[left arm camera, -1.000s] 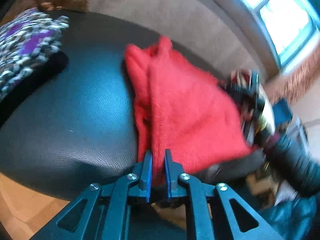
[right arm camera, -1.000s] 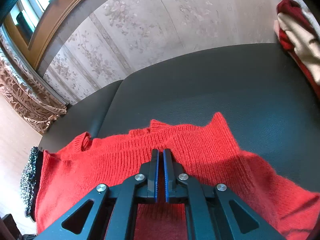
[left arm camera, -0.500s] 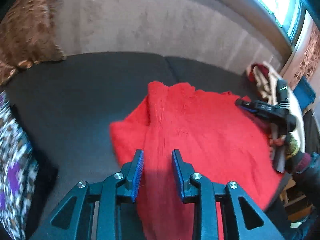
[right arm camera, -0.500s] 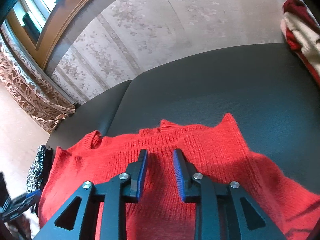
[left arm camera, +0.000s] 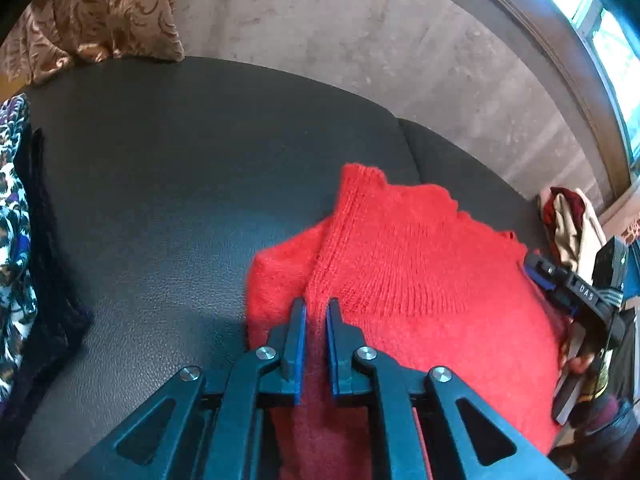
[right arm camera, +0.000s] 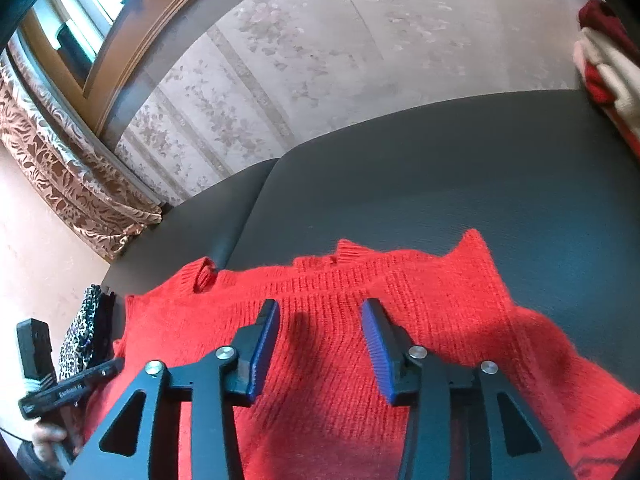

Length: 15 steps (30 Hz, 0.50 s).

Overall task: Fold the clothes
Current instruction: 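Spread the red sweater flat again with both open grippers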

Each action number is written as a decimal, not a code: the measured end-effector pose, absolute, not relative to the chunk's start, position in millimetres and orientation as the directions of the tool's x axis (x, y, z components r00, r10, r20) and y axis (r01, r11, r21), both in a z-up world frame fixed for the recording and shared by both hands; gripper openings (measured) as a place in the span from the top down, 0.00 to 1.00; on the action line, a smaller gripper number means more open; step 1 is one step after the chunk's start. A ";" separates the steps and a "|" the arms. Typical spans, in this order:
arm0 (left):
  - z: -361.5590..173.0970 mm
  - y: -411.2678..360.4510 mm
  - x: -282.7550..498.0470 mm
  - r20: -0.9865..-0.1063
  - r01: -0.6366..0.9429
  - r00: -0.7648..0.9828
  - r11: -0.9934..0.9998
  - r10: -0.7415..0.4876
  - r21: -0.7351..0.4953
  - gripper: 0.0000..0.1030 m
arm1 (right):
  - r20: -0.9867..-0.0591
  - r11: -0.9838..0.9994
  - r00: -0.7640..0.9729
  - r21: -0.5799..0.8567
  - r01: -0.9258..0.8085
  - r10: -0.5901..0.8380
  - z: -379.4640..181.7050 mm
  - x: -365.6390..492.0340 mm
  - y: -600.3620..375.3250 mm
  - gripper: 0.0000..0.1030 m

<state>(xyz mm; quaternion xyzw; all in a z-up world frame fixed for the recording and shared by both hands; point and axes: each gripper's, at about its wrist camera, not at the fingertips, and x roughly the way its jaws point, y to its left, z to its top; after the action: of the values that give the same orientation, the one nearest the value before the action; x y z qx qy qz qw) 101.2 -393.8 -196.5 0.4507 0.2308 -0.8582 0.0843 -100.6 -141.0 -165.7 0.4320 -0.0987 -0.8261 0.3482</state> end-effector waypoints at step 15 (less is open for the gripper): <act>-158.0 -327.9 110.4 -0.738 0.294 -0.672 -0.936 -0.059 -0.193 0.82 | -0.621 -0.698 -0.370 0.438 0.567 -0.691 -125.7 -69.8 -119.6 0.46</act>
<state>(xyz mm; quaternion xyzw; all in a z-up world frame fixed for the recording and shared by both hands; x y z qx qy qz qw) 110.4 -327.9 -158.0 0.3929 0.1494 -0.9020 0.0980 -69.8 -119.6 -125.7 0.4116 -0.0753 -0.8243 0.3813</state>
